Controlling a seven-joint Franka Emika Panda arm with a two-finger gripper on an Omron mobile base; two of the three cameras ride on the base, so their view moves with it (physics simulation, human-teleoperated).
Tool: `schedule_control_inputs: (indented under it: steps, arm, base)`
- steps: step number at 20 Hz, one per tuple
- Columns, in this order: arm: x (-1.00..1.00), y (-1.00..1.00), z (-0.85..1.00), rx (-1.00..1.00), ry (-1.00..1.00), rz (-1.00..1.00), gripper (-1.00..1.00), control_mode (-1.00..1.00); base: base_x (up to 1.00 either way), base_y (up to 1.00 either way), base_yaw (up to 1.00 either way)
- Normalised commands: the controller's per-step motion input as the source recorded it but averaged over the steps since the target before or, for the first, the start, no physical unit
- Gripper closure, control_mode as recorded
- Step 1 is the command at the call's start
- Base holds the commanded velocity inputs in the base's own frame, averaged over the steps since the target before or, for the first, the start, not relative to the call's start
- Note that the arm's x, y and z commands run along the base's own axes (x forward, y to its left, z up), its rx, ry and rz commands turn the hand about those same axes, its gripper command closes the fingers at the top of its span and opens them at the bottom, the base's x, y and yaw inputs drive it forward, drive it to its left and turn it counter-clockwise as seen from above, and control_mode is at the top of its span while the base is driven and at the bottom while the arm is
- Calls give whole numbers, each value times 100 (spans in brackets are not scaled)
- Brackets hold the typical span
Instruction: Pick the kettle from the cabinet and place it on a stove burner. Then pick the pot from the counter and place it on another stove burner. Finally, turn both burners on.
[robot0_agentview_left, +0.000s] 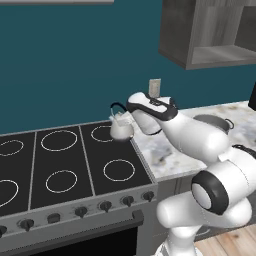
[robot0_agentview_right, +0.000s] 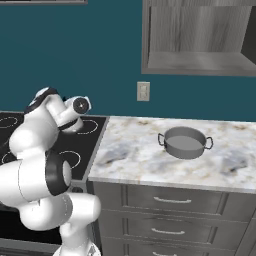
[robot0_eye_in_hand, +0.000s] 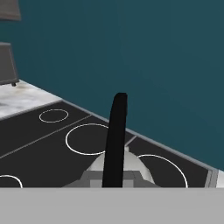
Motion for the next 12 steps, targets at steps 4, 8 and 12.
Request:
schedule_control_inputs:
  steps: [4,8,12]
  arm:
    - [29,1,-23,0,0,2,100,-100]
    - [30,3,-20,0,0,1,100,-100]
    - [29,6,-16,0,0,1,100,-100]
  base:
    - [0,0,0]
    - [0,0,0]
    - [0,0,0]
